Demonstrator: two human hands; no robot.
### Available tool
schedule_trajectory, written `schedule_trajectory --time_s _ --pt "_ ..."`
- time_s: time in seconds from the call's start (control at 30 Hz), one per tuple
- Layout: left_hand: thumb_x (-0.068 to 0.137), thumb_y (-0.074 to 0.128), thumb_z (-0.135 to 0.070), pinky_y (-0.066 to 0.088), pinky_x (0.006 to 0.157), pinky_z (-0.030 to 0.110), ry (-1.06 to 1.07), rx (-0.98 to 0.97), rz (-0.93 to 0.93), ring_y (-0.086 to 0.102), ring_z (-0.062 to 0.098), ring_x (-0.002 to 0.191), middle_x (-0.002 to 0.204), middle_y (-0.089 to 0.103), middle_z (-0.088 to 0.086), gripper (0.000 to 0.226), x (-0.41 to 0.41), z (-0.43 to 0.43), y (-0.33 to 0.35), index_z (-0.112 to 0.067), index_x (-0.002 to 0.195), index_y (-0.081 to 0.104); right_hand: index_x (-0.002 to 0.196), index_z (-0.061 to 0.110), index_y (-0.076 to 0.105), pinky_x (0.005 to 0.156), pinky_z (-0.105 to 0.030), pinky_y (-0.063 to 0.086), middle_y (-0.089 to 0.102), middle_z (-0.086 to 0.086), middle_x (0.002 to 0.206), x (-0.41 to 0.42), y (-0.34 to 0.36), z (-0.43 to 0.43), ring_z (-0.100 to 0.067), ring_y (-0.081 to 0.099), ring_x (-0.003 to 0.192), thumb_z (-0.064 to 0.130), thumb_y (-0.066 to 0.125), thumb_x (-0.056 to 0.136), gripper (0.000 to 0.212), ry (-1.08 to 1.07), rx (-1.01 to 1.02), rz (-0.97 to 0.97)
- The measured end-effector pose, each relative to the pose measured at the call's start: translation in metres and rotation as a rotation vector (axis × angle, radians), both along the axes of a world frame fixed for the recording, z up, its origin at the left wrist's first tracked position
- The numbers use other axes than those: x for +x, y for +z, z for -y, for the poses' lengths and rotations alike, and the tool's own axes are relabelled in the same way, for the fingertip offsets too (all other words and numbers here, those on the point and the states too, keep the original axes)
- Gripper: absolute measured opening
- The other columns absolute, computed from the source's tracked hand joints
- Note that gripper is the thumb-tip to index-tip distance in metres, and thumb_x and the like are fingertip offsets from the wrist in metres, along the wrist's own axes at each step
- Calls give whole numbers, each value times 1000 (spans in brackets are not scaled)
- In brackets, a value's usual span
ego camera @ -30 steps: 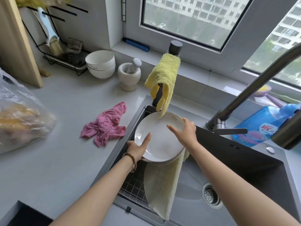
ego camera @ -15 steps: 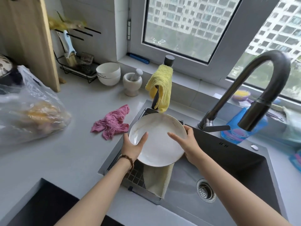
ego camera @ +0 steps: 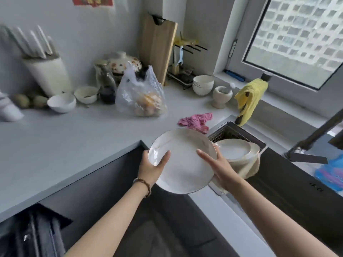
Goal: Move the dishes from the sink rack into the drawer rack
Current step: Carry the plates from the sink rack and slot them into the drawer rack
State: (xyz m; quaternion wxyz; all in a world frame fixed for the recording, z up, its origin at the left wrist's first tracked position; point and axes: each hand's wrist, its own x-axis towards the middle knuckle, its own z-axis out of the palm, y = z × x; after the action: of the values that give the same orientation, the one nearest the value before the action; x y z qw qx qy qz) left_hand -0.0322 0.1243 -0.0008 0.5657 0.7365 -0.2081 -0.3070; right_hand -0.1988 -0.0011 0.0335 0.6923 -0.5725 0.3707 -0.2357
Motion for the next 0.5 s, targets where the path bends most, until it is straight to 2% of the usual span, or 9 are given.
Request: schedule_trajectory --time_s 0.07,0.17,0.2,0.3,0.33,0.43,0.5 --pt "69 69 -60 39 66 21 88 20 14 56 10 90 98 57 -8 61 16 -39 5 -18 107 47 125 31 52 98 -45 49 65 -3 124 24 5 -30 -19 64 110 23 73 82 48 104 27 37" --pt "76 67 -50 36 60 20 235 35 75 52 9 77 89 55 -5 50 36 -98 15 -11 102 49 129 30 52 97 -44 50 66 -1 122 54 7 -77 -20 64 111 29 71 82 50 236 8 35" --pt "78 66 -49 36 60 20 270 35 93 52 10 76 86 55 -6 47 43 -117 15 -11 101 50 128 32 53 96 -41 51 67 2 121 63 7 -94 -17 64 111 35 69 82 48 263 2 27" --pt "83 58 -51 36 59 21 353 54 97 51 9 73 79 52 -9 40 58 -176 19 -14 96 51 126 38 53 86 -21 52 66 18 116 88 12 -146 3 62 104 47 51 92 35 321 1 -18" --pt "84 56 -52 35 59 20 377 54 87 50 8 72 79 52 -10 38 64 -196 17 -15 95 51 126 39 53 87 -19 51 64 20 118 96 13 -163 4 61 106 50 44 95 35 347 4 -26" --pt "84 55 -52 39 69 20 438 34 55 52 8 85 91 56 -12 37 74 -264 11 -19 100 51 130 38 53 98 -25 47 59 19 128 119 12 -223 1 55 117 54 42 94 40 417 11 -46" --pt "83 56 -55 37 82 21 442 17 45 50 5 98 104 55 -14 42 81 -315 4 -23 109 51 124 38 54 86 -18 51 65 20 118 136 9 -269 3 61 107 45 51 93 32 457 23 -39"
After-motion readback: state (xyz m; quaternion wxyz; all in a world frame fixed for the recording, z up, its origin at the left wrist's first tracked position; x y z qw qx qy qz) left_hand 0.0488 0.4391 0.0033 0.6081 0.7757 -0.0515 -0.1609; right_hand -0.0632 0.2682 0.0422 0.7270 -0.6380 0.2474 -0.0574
